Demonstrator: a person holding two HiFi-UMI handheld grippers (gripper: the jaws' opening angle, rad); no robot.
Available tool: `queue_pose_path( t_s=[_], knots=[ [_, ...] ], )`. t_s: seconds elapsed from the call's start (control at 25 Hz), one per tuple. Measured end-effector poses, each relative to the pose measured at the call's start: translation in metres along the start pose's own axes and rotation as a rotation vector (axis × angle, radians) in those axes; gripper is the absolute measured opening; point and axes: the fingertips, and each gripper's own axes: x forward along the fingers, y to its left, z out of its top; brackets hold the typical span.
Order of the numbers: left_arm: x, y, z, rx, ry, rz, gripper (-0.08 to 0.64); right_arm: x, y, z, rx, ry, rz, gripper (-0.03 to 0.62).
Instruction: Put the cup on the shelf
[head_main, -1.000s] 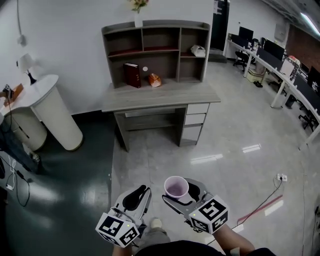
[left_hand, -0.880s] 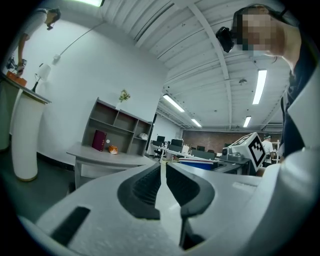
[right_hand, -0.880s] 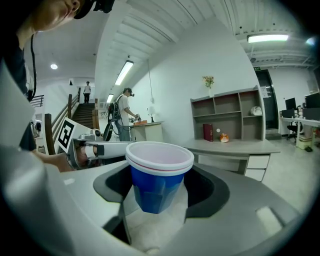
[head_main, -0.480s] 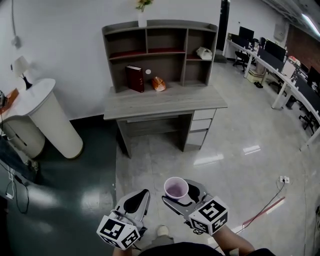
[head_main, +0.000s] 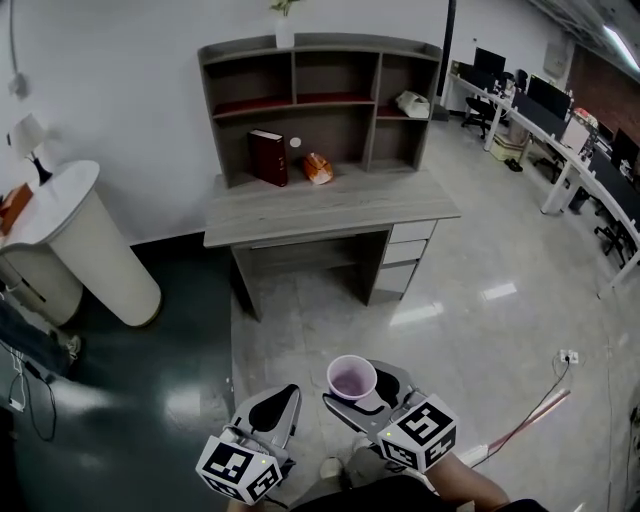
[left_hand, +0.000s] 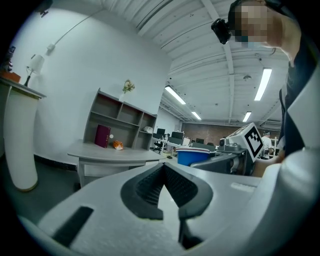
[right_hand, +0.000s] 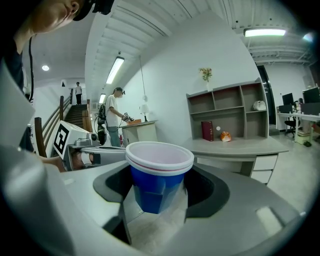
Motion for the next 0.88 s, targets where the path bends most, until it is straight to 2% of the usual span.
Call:
queue_pose_path(
  t_s=[0.24, 0.52, 0.88],
  knots=[
    [0.031, 0.023, 0.010, 0.001, 0.005, 0.011, -0.012, 0.027, -0.034, 0.014, -0.013, -0.008, 0.013, 0.311],
    [0.098, 0.057, 0.033, 0.041, 0.028, 0.055, -0.008, 0.059, -0.093, 0.045, -0.040, -0.030, 0.054, 0.311],
    [0.179, 0.087, 0.064, 0.023, 0.031, 0.059, -0.008, 0.088, -0.172, 0.081, -0.055, -0.047, 0.065, 0.311]
  ],
)
